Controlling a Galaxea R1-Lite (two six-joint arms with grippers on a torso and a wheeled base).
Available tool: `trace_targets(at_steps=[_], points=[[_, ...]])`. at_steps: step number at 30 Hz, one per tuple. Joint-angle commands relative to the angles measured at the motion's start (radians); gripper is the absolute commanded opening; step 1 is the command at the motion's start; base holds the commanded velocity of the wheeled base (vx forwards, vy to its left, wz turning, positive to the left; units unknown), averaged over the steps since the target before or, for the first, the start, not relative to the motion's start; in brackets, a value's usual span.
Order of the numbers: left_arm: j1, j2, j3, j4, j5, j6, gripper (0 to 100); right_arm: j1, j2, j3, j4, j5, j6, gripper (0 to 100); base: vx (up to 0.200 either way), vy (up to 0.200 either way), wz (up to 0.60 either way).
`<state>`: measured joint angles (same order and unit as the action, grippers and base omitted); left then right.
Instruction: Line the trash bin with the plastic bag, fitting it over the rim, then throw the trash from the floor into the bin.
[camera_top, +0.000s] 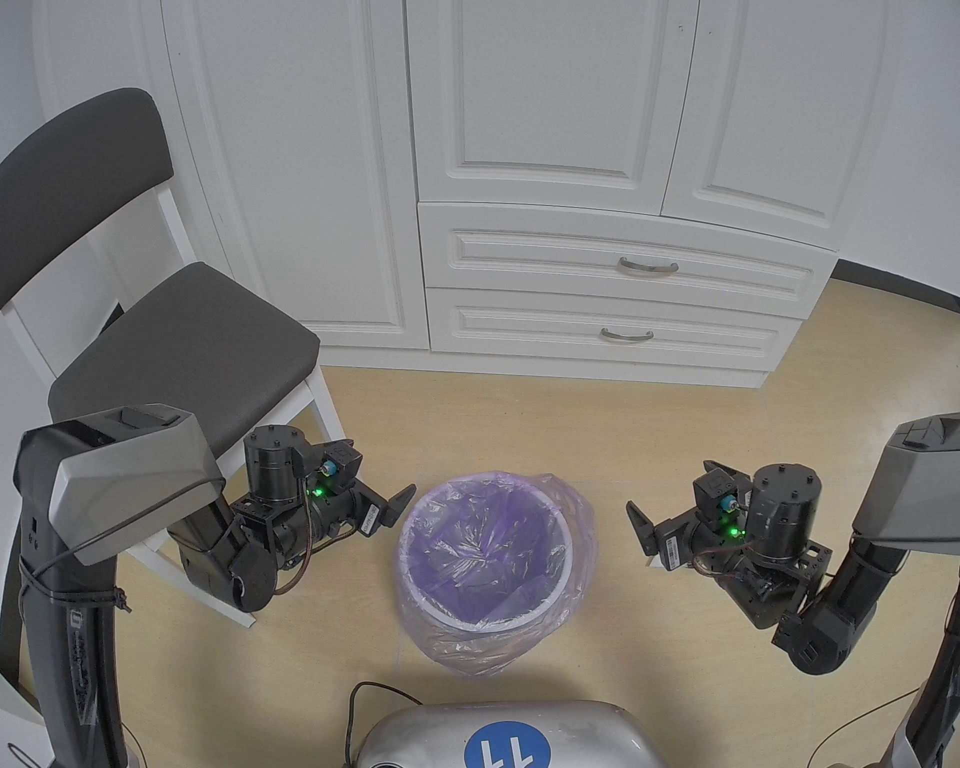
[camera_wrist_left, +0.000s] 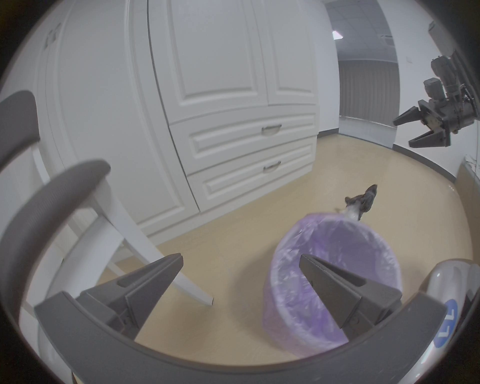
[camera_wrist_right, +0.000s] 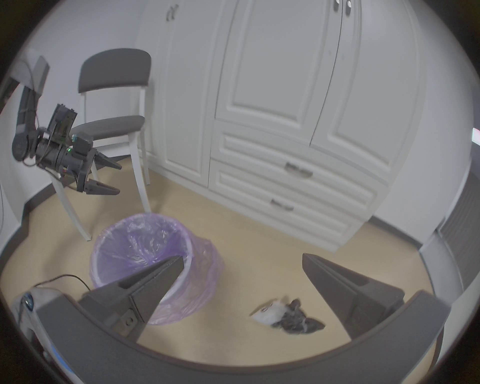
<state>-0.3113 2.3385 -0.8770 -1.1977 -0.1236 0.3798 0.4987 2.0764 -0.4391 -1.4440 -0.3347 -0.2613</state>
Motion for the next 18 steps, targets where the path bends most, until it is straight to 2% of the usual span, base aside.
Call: trace_targets(at_steps=[1,4,9,11,15,18], points=[[-0.088,-0.148,0.164,-0.120,0.001,0.008,100,0.029,-0.039,0.142,-0.127,-0.033,-0.144,100,0.000,0.000,0.00],[-0.124,-0.197,0.213,-0.154,-0.001,0.008,100,0.026,-0.055,0.165,-0.127,-0.046,-0.165,100,0.000,0.000,0.00],[-0.169,-0.240,0.285,-0.284,-0.001,-0.004,100,0.018,-0.090,0.169,-0.127,-0.046,-0.170,100,0.000,0.000,0.00],[-0.180,-0.242,0.309,-0.332,0.001,-0.005,100,-0.008,-0.122,0.171,-0.127,-0.035,-0.173,100,0.000,0.000,0.00],[-0.170,-0.275,0.313,-0.330,0.009,-0.009,100,-0.069,-0.213,0.191,-0.127,-0.026,-0.208,100,0.000,0.000,0.00],[-0.154,-0.329,0.322,-0.332,0.030,-0.090,100,-0.124,-0.320,0.232,-0.127,0.022,-0.243,100,0.000,0.000,0.00]])
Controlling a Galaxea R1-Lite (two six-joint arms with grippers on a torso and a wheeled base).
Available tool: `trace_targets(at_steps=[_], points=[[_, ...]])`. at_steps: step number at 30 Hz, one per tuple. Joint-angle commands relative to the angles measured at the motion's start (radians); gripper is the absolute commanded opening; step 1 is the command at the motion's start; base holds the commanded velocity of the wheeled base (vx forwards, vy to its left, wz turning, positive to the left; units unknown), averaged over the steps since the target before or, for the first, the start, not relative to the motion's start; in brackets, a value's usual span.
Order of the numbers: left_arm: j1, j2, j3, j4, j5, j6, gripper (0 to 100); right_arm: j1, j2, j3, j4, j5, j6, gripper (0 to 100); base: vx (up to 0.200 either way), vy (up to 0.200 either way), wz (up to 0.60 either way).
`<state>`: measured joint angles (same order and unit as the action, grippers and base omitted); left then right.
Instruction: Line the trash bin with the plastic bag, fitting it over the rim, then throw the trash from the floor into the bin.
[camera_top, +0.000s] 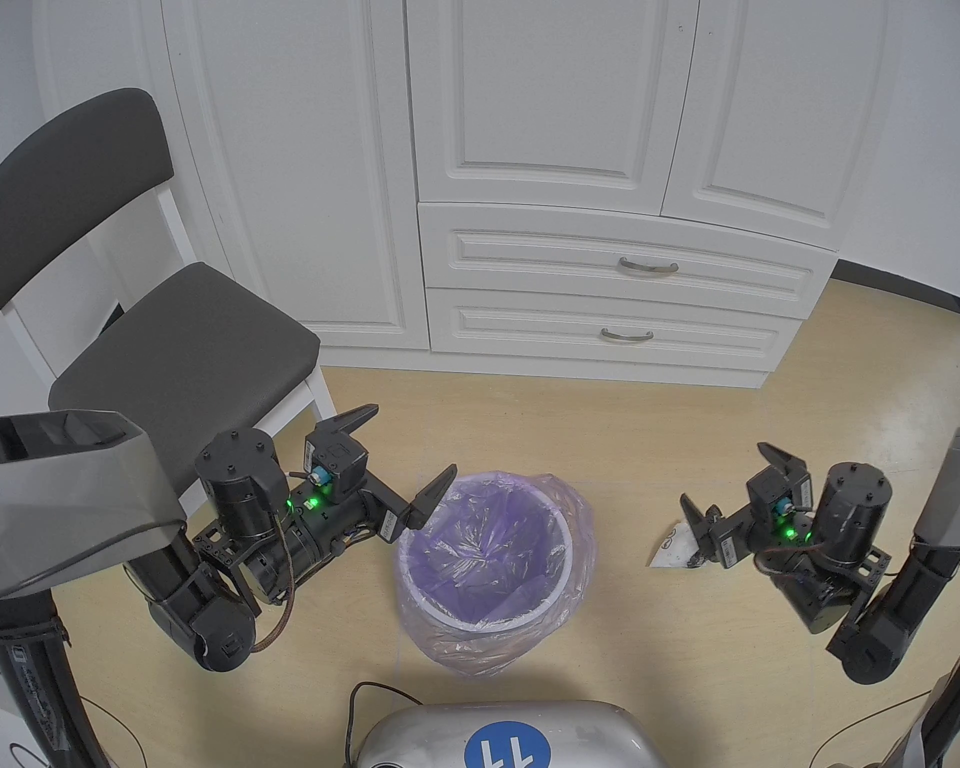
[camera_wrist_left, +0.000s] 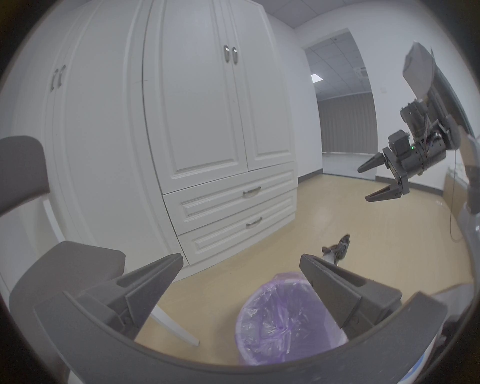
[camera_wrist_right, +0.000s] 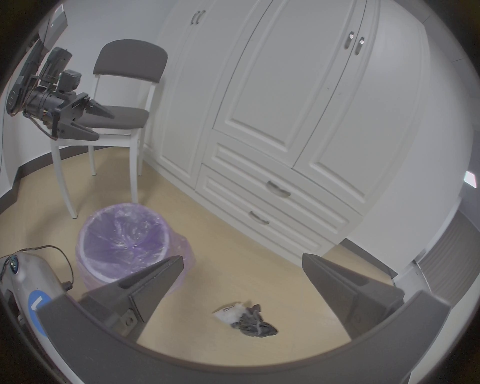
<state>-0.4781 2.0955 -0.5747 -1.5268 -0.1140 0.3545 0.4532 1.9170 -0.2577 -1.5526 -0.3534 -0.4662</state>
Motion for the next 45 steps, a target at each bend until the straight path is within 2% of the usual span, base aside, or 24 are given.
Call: trace_targets(at_steps=[1,4,6,10,13,18,21,22,23,24,25,27,28,29,30,31,32,33,34,35,36,37,38,45], points=[[0.013,-0.117,0.030,-0.003,0.047,-0.103,100,-0.094,-0.191,0.060,-0.018,0.040,-0.042,100,0.000,0.000,0.00],[0.029,-0.207,0.081,-0.001,0.126,-0.203,100,-0.146,-0.247,0.083,-0.018,0.044,-0.042,100,0.000,0.000,0.00],[0.041,-0.247,0.121,-0.001,0.148,-0.227,100,-0.180,-0.260,0.092,-0.018,0.053,-0.040,100,0.000,0.000,0.00],[0.069,-0.416,0.337,-0.001,0.160,-0.235,100,-0.297,-0.299,0.066,-0.018,0.125,-0.037,100,0.000,0.000,0.00],[0.072,-0.508,0.420,-0.001,0.163,-0.239,100,-0.337,-0.345,0.063,-0.018,0.160,-0.037,100,0.000,0.000,0.00],[0.095,-0.623,0.480,-0.001,0.197,-0.249,100,-0.369,-0.452,0.048,-0.015,0.165,-0.037,100,0.000,0.000,0.00],[0.115,-0.657,0.523,-0.001,0.201,-0.265,100,-0.386,-0.572,0.014,0.120,0.163,-0.035,100,0.000,0.000,0.00],[0.118,-0.675,0.546,-0.001,0.200,-0.272,100,-0.392,-0.648,-0.009,0.233,0.152,-0.034,100,0.000,0.000,0.00],[0.118,-0.675,0.546,-0.001,0.200,-0.272,100,-0.392,-0.648,-0.009,0.233,0.152,-0.034,100,0.000,0.000,0.00],[0.122,-0.683,0.536,-0.001,0.201,-0.278,100,-0.393,-0.734,-0.046,0.433,0.137,-0.029,100,0.000,0.000,0.00],[0.122,-0.683,0.532,-0.001,0.201,-0.278,100,-0.393,-0.747,-0.054,0.470,0.133,-0.026,100,0.000,0.000,0.00],[0.124,-0.687,0.495,-0.001,0.214,-0.270,100,-0.393,-0.820,-0.167,0.825,0.116,0.104,100,0.000,0.000,0.00],[0.124,-0.689,0.490,-0.001,0.217,-0.270,100,-0.395,-0.825,-0.195,0.890,0.116,0.144,100,0.000,0.000,0.00],[0.124,-0.697,0.483,-0.001,0.224,-0.270,100,-0.393,-0.828,-0.296,1.118,0.117,0.279,100,0.000,0.000,0.00],[0.122,-0.701,0.481,-0.001,0.226,-0.269,100,-0.395,-0.826,-0.338,1.210,0.125,0.331,100,0.000,0.000,0.00],[0.122,-0.704,0.480,-0.001,0.228,-0.265,100,-0.395,-0.811,-0.439,1.425,0.143,0.462,100,0.000,0.000,0.00],[0.122,-0.704,0.480,-0.001,0.228,-0.265,100,-0.395,-0.811,-0.439,1.425,0.143,0.462,100,0.000,0.000,0.00],[0.122,-0.707,0.481,-0.001,0.228,-0.264,100,-0.396,-0.776,-0.554,1.635,0.231,0.601,100,0.000,0.000,0.00],[0.122,-0.707,0.483,-0.001,0.228,-0.265,100,-0.396,-0.774,-0.561,1.646,0.238,0.609,100,0.000,0.000,0.00],[0.122,-0.709,0.481,-0.001,0.228,-0.264,100,-0.424,-0.756,-0.620,1.724,0.335,0.664,100,0.000,0.000,0.00],[0.122,-0.709,0.481,-0.001,0.228,-0.264,100,-0.433,-0.753,-0.626,1.727,0.350,0.666,100,0.000,0.000,0.00],[0.121,-0.709,0.483,-0.001,0.228,-0.264,100,-0.488,-0.728,-0.638,1.729,0.410,0.656,100,0.000,0.000,0.00],[0.121,-0.707,0.483,-0.001,0.228,-0.264,100,-0.515,-0.714,-0.643,1.729,0.433,0.647,100,0.000,0.000,0.00],[0.121,-0.697,0.480,-0.001,0.229,-0.265,100,-0.544,-0.679,-0.696,1.760,0.442,0.629,100,0.000,0.000,0.00]])
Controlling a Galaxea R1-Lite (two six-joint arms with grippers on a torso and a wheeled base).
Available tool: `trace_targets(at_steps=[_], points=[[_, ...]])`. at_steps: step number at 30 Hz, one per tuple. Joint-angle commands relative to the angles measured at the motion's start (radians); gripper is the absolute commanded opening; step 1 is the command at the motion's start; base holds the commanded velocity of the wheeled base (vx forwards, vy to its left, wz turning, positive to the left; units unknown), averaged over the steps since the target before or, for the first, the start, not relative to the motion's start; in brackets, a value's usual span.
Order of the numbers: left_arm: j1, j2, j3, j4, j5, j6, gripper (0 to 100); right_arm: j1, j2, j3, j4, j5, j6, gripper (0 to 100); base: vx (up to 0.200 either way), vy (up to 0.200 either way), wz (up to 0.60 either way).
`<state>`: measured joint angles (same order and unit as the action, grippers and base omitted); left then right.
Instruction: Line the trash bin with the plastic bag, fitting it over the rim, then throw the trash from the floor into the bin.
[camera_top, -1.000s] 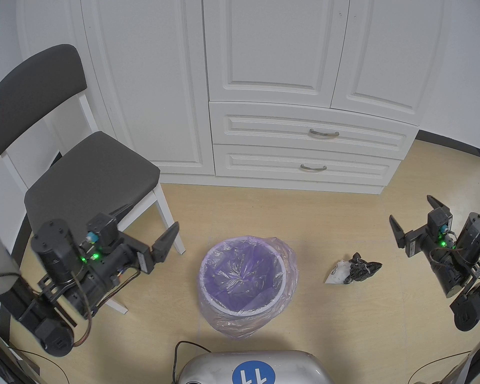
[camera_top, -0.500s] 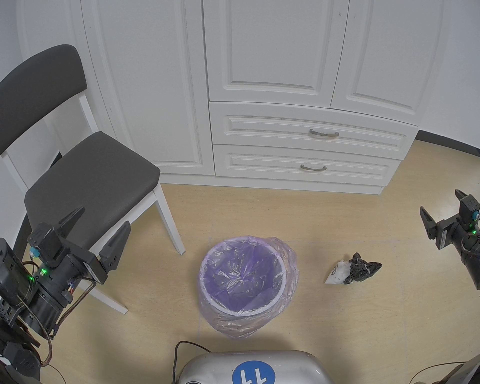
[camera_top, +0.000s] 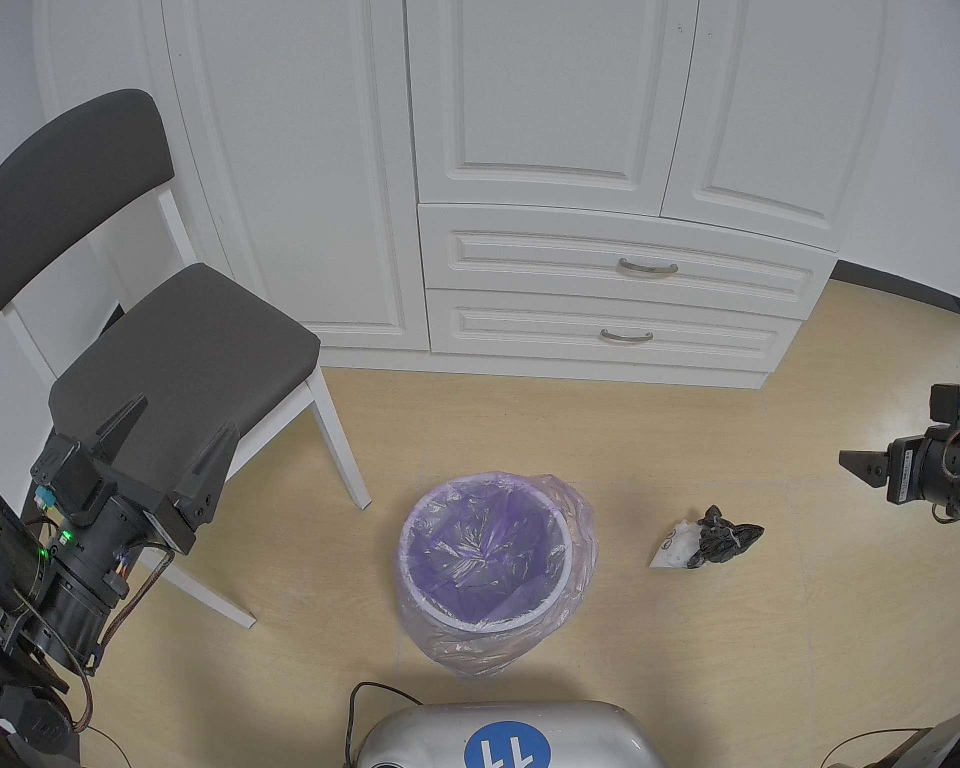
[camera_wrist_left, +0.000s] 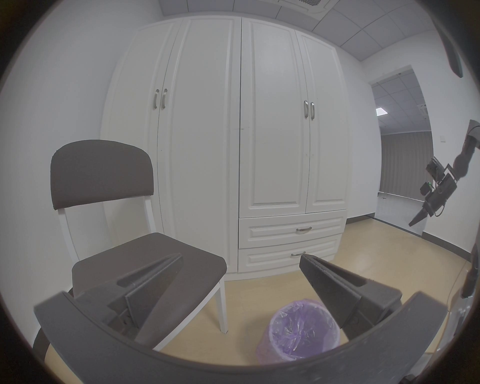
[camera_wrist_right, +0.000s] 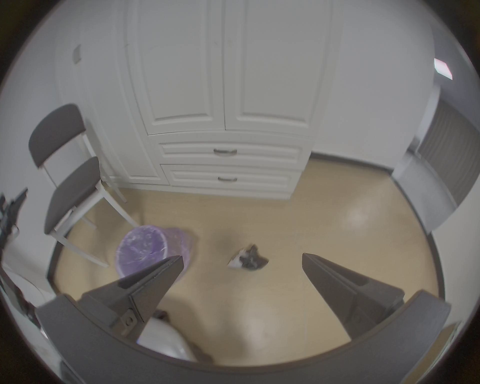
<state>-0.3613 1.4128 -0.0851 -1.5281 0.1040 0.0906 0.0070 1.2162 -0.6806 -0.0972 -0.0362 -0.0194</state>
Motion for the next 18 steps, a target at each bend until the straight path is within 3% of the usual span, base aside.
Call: trace_targets(at_steps=[1,4,7,9,13,18], points=[[0.004,-0.014,-0.010,0.000,0.011,-0.002,100,-0.099,0.022,-0.283,0.326,0.127,0.182,100,0.000,0.000,0.00],[0.005,-0.014,-0.010,0.000,0.011,-0.002,100,-0.101,0.059,-0.353,0.413,0.144,0.187,100,0.000,0.000,0.00],[0.004,-0.021,-0.012,0.000,0.011,0.000,100,-0.101,0.158,-0.502,0.533,0.196,0.243,100,0.000,0.000,0.00],[0.005,-0.023,-0.015,0.000,0.011,0.000,100,-0.096,0.192,-0.589,0.591,0.265,0.314,100,0.000,0.000,0.00],[0.007,-0.025,-0.016,0.000,0.011,-0.002,100,-0.096,0.204,-0.594,0.593,0.358,0.352,100,0.000,0.000,0.00],[-0.002,-0.011,-0.015,0.000,0.008,0.000,100,-0.093,0.187,-0.545,0.590,0.360,0.341,100,0.000,0.000,0.00]])
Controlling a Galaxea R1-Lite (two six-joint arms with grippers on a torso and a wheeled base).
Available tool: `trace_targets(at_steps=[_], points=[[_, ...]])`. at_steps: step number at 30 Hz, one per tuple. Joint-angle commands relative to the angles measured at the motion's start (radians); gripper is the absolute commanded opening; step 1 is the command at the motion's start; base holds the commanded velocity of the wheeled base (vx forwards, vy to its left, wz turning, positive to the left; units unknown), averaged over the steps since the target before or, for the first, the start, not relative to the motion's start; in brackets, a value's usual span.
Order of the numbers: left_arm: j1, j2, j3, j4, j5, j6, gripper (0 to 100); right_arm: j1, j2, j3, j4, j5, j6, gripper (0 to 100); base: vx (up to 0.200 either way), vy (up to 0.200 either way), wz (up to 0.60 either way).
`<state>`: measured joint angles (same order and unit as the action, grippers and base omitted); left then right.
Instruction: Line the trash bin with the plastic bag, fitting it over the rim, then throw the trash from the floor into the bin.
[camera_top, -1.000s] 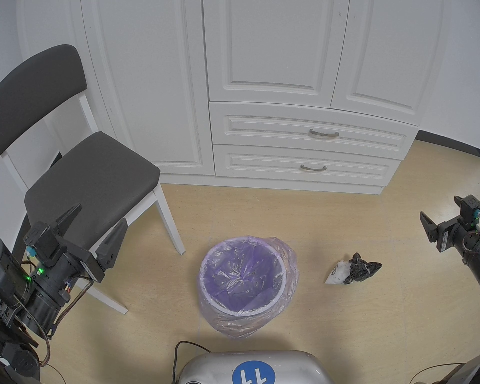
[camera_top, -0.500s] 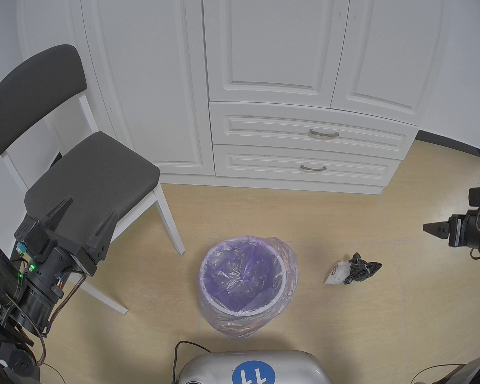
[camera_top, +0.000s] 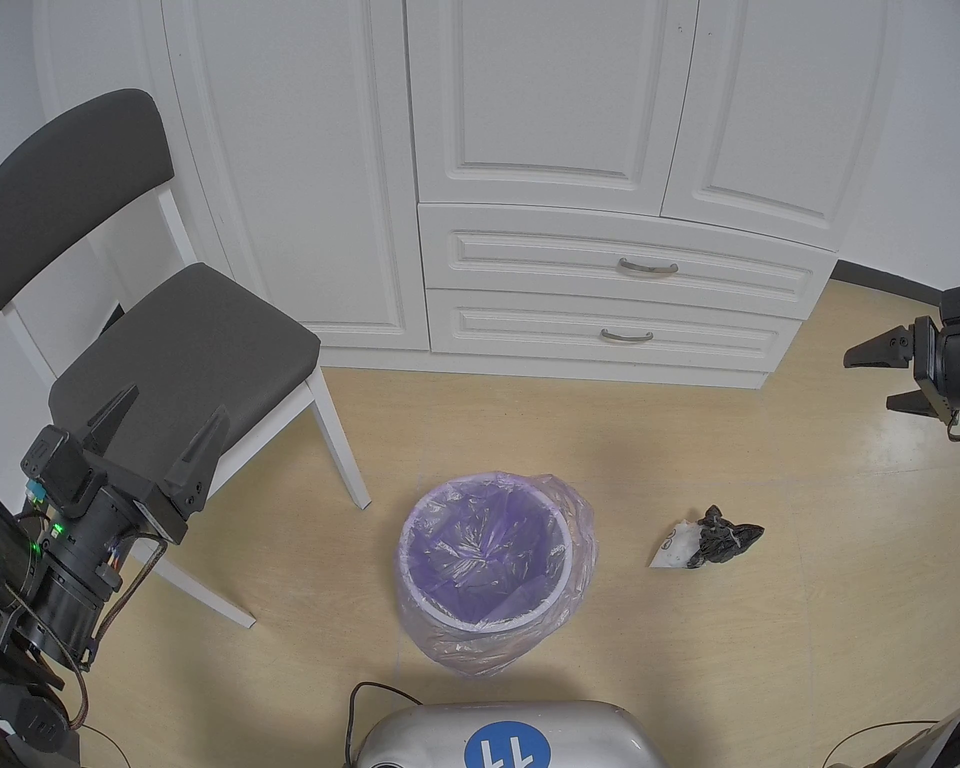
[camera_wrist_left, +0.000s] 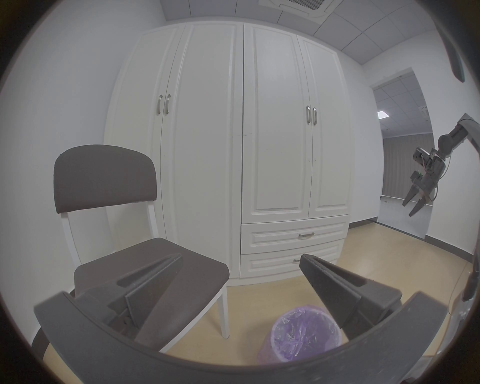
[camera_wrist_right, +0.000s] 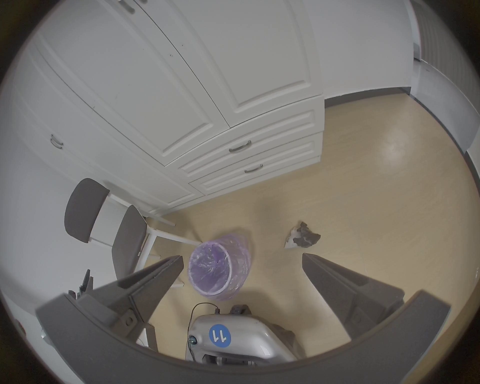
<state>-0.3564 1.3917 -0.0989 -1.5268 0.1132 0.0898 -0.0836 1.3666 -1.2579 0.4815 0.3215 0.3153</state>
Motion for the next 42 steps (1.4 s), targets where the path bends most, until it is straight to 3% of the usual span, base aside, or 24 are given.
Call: trace_targets(at_steps=[1,7,9,13,16,22,26,32,33,37,42], points=[[-0.007,0.013,0.002,-0.001,-0.001,0.001,100,-0.004,0.026,0.051,0.000,0.002,0.004,100,0.000,0.000,0.00],[-0.012,0.033,0.008,-0.001,-0.001,0.005,100,-0.036,0.012,0.219,-0.231,0.001,-0.025,100,0.000,0.000,0.00],[-0.021,0.032,0.011,-0.001,-0.001,0.005,100,-0.061,0.045,0.328,-0.423,0.001,-0.065,100,0.000,0.000,0.00],[-0.026,0.032,0.013,-0.001,0.000,0.005,100,-0.062,0.124,0.428,-0.633,-0.004,-0.091,100,0.000,0.000,0.00],[-0.026,0.032,0.016,-0.001,-0.001,0.005,100,-0.062,0.186,0.454,-0.719,-0.004,-0.091,100,0.000,0.000,0.00],[-0.026,0.035,0.019,-0.001,0.000,0.005,100,-0.045,0.307,0.342,-0.741,0.004,-0.105,100,0.000,0.000,0.00],[-0.026,0.032,0.035,-0.001,-0.001,0.015,100,0.008,0.365,0.281,-0.738,0.004,-0.119,100,0.000,0.000,0.00],[-0.024,0.041,0.030,-0.001,-0.006,0.022,100,0.048,0.397,0.331,-0.733,-0.015,-0.286,100,0.000,0.000,0.00],[-0.024,0.061,0.030,-0.001,-0.006,0.024,100,0.048,0.414,0.339,-0.732,-0.062,-0.326,100,0.000,0.000,0.00],[-0.026,0.099,0.027,-0.003,-0.006,0.025,100,0.027,0.529,0.319,-0.733,-0.202,-0.349,100,0.000,0.000,0.00],[-0.041,0.122,0.030,-0.003,-0.004,0.025,100,-0.038,0.790,0.201,-0.733,-0.208,-0.398,100,0.000,0.000,0.00]])
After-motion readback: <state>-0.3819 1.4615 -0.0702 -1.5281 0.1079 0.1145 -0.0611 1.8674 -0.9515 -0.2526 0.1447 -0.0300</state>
